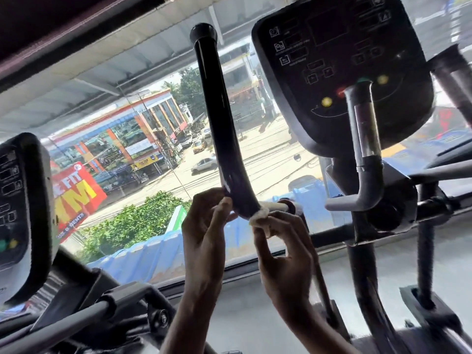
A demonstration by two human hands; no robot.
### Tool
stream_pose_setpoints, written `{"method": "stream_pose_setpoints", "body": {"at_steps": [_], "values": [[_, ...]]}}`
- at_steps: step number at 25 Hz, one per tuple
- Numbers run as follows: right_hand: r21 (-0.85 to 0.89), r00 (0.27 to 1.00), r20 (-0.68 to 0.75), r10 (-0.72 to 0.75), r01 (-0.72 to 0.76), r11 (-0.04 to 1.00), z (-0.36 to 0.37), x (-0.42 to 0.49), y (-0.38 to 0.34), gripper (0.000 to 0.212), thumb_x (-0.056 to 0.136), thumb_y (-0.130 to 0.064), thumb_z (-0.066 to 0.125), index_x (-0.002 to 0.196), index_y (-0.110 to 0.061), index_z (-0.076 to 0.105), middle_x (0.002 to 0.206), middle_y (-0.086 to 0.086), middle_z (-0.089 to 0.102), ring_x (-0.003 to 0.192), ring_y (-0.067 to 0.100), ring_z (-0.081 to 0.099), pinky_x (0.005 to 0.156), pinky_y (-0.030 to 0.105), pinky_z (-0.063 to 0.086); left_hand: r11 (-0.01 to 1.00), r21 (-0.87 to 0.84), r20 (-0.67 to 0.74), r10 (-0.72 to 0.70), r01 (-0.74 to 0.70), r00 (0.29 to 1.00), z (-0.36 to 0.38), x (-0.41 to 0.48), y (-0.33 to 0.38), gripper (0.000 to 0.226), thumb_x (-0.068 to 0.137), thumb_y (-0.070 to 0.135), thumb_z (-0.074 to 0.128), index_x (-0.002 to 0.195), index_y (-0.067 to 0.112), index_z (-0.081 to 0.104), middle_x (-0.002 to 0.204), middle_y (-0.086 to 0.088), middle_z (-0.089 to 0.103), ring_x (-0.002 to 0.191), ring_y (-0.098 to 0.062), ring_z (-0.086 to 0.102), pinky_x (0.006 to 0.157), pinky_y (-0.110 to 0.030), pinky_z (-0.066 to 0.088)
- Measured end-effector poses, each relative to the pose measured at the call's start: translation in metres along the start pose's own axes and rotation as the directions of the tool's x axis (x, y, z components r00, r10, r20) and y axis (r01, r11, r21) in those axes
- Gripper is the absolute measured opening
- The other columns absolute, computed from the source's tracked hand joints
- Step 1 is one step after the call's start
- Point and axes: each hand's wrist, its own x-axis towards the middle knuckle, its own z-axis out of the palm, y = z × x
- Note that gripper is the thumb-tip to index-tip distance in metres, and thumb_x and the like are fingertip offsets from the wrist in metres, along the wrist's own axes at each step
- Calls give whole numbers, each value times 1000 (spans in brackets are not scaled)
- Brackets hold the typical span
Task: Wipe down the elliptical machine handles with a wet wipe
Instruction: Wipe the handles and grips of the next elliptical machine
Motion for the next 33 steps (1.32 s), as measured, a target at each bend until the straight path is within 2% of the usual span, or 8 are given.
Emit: {"method": "stream_pose_setpoints", "body": {"at_steps": [3,5,9,14,19,24,29,33], "values": [[43,942,-67,328,-326,944,6,-8,20,35,83,5,75,91,-28,72,94,-10,72,84,12,71,72,41,61,994,86,-33,65,-62,997,10,-8,-5,24,83,21,66,106,15,62,100,-5,71,96,-18,69,81,-25,54],[152,858,-87,507,-491,858,6,-9,22,30,83,3,76,89,-27,74,90,-6,75,81,9,73,74,35,62,987,126,-35,101,-96,994,14,-13,-6,27,83,18,66,108,20,59,103,2,71,97,-11,68,81,-21,53],[289,820,-38,571,-538,792,8,-3,3,9,85,-5,76,88,-13,76,89,6,76,81,12,75,70,19,57,971,198,-60,147,-133,987,17,-14,-10,34,82,17,67,114,18,57,106,5,69,98,-10,67,83,-24,54],[378,540,-69,839,-764,523,14,8,44,11,90,-15,74,98,-12,80,86,-2,79,87,14,76,93,44,59,956,246,-89,188,-162,978,21,-18,-17,44,83,16,68,124,15,52,113,5,66,104,-16,66,89,-32,55],[411,655,2,755,-689,597,16,-9,20,9,86,-18,79,94,-16,80,97,2,78,96,18,75,88,37,58,948,244,-128,239,-203,962,30,-17,-25,54,80,24,70,128,13,47,111,12,63,103,-16,65,90,-37,56],[345,480,-161,862,-791,505,27,7,90,12,87,-23,75,97,-17,81,89,-5,79,92,12,75,93,44,58,938,260,-159,274,-228,948,37,-19,-26,55,79,27,67,129,19,47,112,12,63,105,-20,64,93,-44,56],[292,453,-177,874,-824,486,27,9,121,12,85,-24,74,95,-23,80,85,-7,79,90,13,75,92,47,58,942,255,-170,266,-218,949,36,-20,-28,54,80,22,68,129,22,49,107,22,64,103,-14,65,92,-41,56],[356,631,-40,775,-716,601,14,-4,34,12,86,-9,76,95,-16,81,97,-2,77,96,14,74,90,37,58,948,246,-187,251,-202,950,36,-19,-31,51,81,15,68,128,21,49,105,27,64,102,-11,64,90,-36,54]]}}
